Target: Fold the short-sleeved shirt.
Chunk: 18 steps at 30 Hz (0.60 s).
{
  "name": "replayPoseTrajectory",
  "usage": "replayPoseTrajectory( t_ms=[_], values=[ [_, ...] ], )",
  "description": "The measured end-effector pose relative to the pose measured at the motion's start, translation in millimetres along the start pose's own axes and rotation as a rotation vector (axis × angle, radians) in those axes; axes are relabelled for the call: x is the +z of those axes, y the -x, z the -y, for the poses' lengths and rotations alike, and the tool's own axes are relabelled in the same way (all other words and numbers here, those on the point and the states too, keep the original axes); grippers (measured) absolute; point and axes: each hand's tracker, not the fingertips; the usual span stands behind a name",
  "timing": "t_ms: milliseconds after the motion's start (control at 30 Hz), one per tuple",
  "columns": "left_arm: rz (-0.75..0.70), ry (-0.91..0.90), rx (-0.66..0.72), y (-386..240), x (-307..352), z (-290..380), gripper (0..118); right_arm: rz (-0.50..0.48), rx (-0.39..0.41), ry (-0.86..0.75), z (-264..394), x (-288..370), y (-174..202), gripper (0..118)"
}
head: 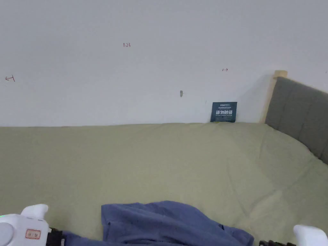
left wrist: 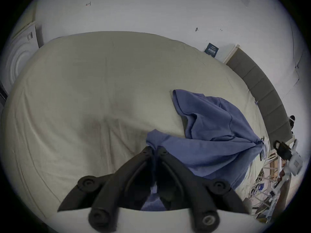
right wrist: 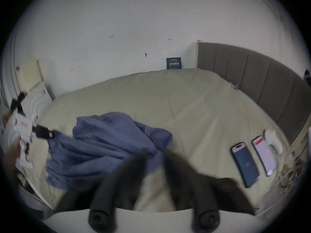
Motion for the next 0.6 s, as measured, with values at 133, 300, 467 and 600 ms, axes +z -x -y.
replayPoseTrajectory(
  t_ms=[133, 300, 467, 600],
  values=[
    [0.017, -0.007, 0.006, -8.3, 5.5, 7.6, 3, -0.152, -0.124, 0.026, -17.5, -50.5, -15.2, 73],
    [0.019, 0.005, -0.036, -11.0, -0.7, 8.4, 3, -0.129, -0.099, 0.228, -28.7, -106.3, -20.1, 73],
    [0.042, 0.019, -0.033, -7.7, -7.2, 14.3, 3, -0.111, -0.133, 0.431, -21.9, -145.2, -26.1, 73],
    [0.04, 0.013, -0.03, -4.8, -11.2, 16.1, 3, -0.045, -0.13, 0.539, -13.0, -156.1, -25.3, 68]
  ],
)
